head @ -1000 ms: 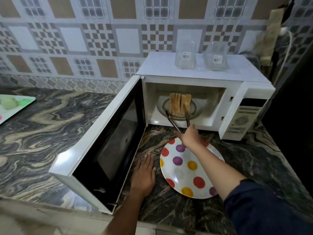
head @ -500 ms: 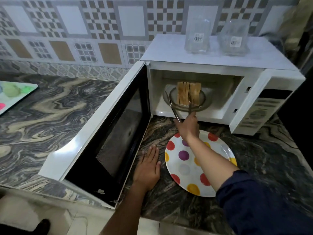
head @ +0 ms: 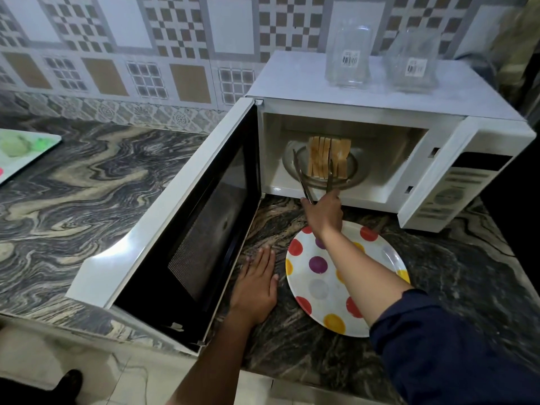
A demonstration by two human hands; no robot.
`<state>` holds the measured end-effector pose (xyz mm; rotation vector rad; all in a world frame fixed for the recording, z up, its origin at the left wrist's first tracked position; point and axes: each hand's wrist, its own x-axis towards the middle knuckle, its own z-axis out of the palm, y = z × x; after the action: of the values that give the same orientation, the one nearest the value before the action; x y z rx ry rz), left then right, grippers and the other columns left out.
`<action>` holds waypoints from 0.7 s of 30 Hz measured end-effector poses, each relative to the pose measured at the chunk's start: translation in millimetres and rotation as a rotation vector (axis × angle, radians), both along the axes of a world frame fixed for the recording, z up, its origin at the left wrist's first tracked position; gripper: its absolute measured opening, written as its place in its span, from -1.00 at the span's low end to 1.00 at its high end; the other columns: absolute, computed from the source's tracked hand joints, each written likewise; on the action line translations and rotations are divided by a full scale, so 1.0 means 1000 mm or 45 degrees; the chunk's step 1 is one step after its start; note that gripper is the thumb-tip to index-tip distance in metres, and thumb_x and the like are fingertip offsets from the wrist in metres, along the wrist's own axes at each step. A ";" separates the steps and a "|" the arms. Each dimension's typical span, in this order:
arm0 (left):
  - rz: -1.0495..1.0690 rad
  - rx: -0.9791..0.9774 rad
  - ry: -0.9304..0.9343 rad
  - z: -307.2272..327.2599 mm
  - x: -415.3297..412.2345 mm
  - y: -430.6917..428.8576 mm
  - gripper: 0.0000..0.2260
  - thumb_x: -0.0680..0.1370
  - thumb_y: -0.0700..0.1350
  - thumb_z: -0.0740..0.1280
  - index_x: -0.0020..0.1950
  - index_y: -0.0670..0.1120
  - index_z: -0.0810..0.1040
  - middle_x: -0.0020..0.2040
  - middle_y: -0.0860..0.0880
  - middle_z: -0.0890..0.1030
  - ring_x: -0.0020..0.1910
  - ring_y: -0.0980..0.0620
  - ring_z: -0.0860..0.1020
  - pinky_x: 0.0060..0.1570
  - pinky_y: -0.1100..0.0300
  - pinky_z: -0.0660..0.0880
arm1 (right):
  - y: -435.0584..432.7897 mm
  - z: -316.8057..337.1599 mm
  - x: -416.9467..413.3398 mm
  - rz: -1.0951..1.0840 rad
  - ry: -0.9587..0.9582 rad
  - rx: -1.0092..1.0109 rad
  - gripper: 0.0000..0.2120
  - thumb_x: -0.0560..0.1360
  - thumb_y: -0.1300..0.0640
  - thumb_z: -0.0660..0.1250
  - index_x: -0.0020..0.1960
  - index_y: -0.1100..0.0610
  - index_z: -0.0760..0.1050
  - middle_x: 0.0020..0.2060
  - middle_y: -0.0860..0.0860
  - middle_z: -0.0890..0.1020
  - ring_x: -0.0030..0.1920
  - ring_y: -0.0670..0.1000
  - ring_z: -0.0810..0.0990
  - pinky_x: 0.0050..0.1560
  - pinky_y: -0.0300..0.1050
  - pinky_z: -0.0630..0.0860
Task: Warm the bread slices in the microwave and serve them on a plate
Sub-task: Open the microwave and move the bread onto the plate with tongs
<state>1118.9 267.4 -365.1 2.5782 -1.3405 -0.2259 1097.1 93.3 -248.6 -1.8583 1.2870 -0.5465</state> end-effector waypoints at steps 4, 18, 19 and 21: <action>0.001 -0.004 0.005 -0.001 0.000 0.001 -0.33 0.43 0.14 -0.39 0.53 -0.02 -0.20 0.50 0.10 -0.26 0.50 0.17 -0.25 0.44 0.18 -0.32 | -0.003 0.000 -0.001 -0.023 0.030 0.046 -0.49 0.50 0.06 0.35 0.30 0.28 0.25 0.26 0.22 0.46 0.24 0.27 0.46 0.11 0.03 0.45; -0.010 -0.048 0.004 -0.002 -0.001 0.002 -0.36 0.46 0.12 -0.35 0.53 -0.04 -0.18 0.50 0.09 -0.24 0.51 0.13 -0.23 0.47 0.14 -0.27 | -0.036 0.002 0.035 -0.017 0.049 0.153 -0.47 0.51 0.03 0.33 0.37 0.25 0.28 0.32 0.18 0.45 0.29 0.22 0.44 0.19 -0.05 0.41; -0.010 -0.053 -0.006 -0.001 0.000 0.002 -0.37 0.47 0.12 -0.34 0.53 -0.05 -0.17 0.50 0.09 -0.24 0.51 0.13 -0.23 0.47 0.14 -0.29 | -0.039 0.002 0.038 0.007 0.094 0.124 -0.50 0.53 0.02 0.30 0.37 0.24 0.30 0.32 0.17 0.45 0.29 0.21 0.44 0.21 -0.05 0.39; -0.018 -0.056 -0.007 -0.001 0.000 0.001 -0.38 0.48 0.12 -0.33 0.53 -0.06 -0.16 0.50 0.08 -0.24 0.51 0.12 -0.24 0.44 0.14 -0.32 | -0.045 0.003 0.042 0.070 0.191 0.082 -0.59 0.57 0.02 0.22 0.33 0.23 0.38 0.30 0.15 0.47 0.29 0.18 0.44 0.22 -0.09 0.38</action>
<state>1119.1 268.6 -366.1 2.5358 -1.3511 -0.1893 1138.8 48.1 -245.4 -1.9044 1.3303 -0.3375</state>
